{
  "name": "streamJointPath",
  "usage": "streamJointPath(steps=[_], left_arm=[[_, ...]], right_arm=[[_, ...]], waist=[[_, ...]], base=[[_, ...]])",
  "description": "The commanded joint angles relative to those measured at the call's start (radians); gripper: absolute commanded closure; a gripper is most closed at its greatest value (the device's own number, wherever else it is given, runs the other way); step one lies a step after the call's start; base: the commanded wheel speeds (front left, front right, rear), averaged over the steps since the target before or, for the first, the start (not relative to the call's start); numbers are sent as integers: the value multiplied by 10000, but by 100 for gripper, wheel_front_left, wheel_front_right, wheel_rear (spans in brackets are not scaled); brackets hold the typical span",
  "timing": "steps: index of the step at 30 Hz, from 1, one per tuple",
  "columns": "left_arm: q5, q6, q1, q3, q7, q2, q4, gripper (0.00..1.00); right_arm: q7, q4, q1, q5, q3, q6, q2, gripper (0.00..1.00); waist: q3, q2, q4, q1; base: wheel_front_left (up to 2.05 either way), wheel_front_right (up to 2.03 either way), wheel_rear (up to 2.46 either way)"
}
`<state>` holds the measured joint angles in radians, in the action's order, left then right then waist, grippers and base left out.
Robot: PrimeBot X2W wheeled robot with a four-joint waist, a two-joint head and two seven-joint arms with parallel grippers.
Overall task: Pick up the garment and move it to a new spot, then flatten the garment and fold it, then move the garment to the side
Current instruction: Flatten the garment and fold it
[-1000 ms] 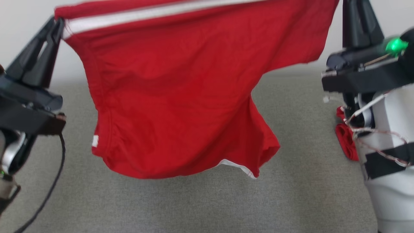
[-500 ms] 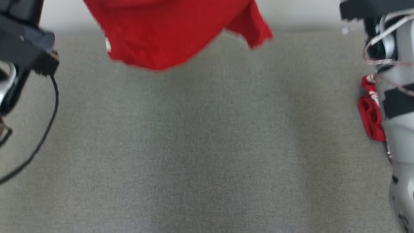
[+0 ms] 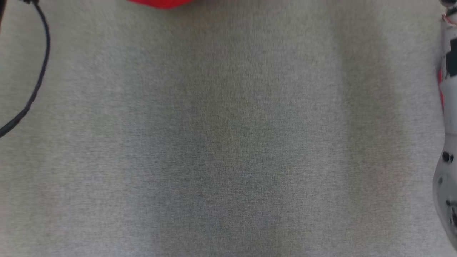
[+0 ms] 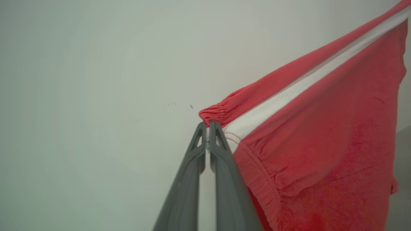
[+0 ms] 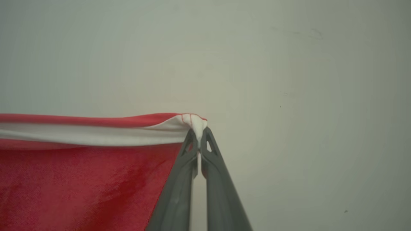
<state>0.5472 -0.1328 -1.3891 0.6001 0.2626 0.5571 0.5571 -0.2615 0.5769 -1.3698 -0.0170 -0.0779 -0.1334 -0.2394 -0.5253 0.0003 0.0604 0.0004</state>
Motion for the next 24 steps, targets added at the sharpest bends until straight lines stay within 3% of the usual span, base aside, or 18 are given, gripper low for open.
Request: streamJointPath(steps=[1, 7, 13, 24], left_arm=[[-73, 41, 164, -158, 20, 32, -18, 100], [-271, 36, 1838, -806, 26, -410, -641, 100], [-562, 39, 5122, -1900, 26, -1023, -1328, 100], [-1010, 47, 10847, -3731, 29, -2874, -1835, 100]], right_arm=[[-34, -114, 295, -20, 94, 57, -36, 100], [-38, -1524, 2439, -502, 132, 54, -101, 100], [-38, -2866, 5764, -1136, 299, 54, -168, 100], [-40, -2905, 10705, -1517, 520, 60, 155, 100]], waist=[[-746, -3, 133, -4], [-229, -3, 47, -4], [1144, -3, 6, -4], [3682, -3, 56, -4]], base=[[0, 0, 0], [0, 0, 0], [0, 0, 0], [0, 0, 0]])
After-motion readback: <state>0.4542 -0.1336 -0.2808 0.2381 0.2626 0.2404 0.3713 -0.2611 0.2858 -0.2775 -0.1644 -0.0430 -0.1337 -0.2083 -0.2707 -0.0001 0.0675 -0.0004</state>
